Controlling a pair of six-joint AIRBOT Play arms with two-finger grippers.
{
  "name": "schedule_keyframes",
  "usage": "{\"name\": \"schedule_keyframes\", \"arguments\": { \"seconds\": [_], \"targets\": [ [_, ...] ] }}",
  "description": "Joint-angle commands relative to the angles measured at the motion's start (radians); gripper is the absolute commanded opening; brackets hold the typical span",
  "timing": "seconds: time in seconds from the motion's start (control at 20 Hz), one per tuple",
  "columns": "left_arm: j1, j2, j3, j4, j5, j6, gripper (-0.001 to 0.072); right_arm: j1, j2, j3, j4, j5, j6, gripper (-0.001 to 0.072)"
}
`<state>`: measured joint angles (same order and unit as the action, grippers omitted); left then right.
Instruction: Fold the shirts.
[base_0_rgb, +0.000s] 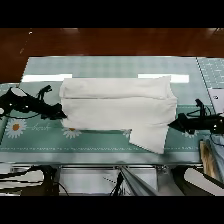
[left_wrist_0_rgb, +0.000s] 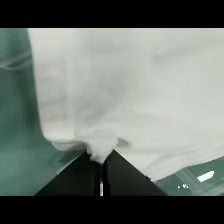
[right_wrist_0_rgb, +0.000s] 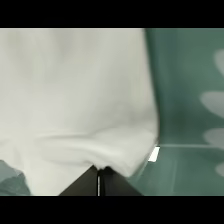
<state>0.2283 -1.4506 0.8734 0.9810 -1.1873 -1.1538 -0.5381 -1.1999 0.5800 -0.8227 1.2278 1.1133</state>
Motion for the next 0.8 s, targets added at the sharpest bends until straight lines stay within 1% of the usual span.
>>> {"name": "schedule_keyframes", "arguments": {
  "seconds": [0.0, 0.1, 0.15, 0.25, 0.4, 0.55, 0.65, 0.75],
  "targets": [
    [0.000, 0.076, 0.109, -0.037, 0.008, 0.020, 0.0025, 0.000, 0.001, 0.166, 0.206, 0.099, -0.041, 0.0014],
    [0.000, 0.113, 0.204, -0.072, 0.056, 0.016, 0.0025, 0.000, 0.001, 0.263, 0.341, 0.015, -0.042, 0.0013],
    [0.000, 0.117, 0.244, -0.105, 0.090, 0.016, 0.0025, 0.014, 0.001, 0.311, 0.357, -0.057, -0.040, 0.0013],
    [-0.013, 0.115, 0.282, -0.156, 0.197, 0.016, 0.0025, 0.076, -0.019, 0.406, 0.292, -0.185, -0.008, 0.0012],
    [-0.071, 0.088, 0.283, -0.164, 0.365, 0.016, 0.0025, 0.196, -0.120, 0.525, 0.187, -0.322, 0.013, 0.0012],
    [-0.106, 0.023, 0.284, -0.167, 0.506, 0.002, 0.0026, 0.252, -0.243, 0.584, 0.169, -0.436, 0.069, 0.0012],
    [-0.101, -0.032, 0.287, -0.167, 0.550, -0.061, 0.0026, 0.264, -0.320, 0.608, 0.169, -0.468, 0.072, 0.0012],
    [-0.095, -0.085, 0.292, -0.166, 0.550, -0.074, 0.0025, 0.266, -0.382, 0.609, 0.166, -0.494, 0.072, 0.0013]
  ]
}}
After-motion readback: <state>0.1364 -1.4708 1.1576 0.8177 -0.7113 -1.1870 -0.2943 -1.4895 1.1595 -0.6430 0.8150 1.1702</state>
